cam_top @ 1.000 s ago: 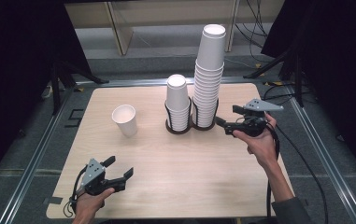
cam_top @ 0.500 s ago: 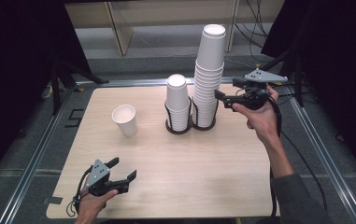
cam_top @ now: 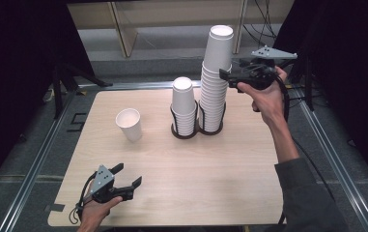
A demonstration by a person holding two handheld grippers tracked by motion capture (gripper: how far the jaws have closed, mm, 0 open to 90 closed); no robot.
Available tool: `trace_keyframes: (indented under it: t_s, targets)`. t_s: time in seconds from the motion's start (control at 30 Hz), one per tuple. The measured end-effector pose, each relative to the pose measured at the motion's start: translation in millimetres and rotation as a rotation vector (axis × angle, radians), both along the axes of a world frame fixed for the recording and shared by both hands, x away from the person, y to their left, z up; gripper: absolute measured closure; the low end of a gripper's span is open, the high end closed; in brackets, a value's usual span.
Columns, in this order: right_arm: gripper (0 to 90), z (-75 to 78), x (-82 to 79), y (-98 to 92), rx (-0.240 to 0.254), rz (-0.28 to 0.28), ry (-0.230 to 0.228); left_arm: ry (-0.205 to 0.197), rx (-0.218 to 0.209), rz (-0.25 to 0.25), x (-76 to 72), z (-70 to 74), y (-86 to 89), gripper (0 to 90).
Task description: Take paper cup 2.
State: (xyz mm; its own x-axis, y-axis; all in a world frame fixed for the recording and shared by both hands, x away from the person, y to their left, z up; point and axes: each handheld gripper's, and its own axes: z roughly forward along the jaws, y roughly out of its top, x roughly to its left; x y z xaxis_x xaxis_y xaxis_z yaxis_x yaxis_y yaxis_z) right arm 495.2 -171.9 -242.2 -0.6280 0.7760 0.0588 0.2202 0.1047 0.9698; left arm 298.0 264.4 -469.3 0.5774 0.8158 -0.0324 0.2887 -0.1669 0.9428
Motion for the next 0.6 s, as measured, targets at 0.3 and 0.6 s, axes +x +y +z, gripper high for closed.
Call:
trace_keyframes:
  t_s: [0.3, 0.6]
  targets:
    - [15.4, 12.0, 20.1, 10.1, -0.006, -0.017, 0.002, 0.000, -0.001, -0.006, 0.1, -0.3, -0.6, 14.3]
    - [14.8, 14.7, 33.3, 23.1, -0.028, -0.018, 0.003, -0.002, -0.004, -0.009, -0.1, 0.2, -0.5, 14.3]
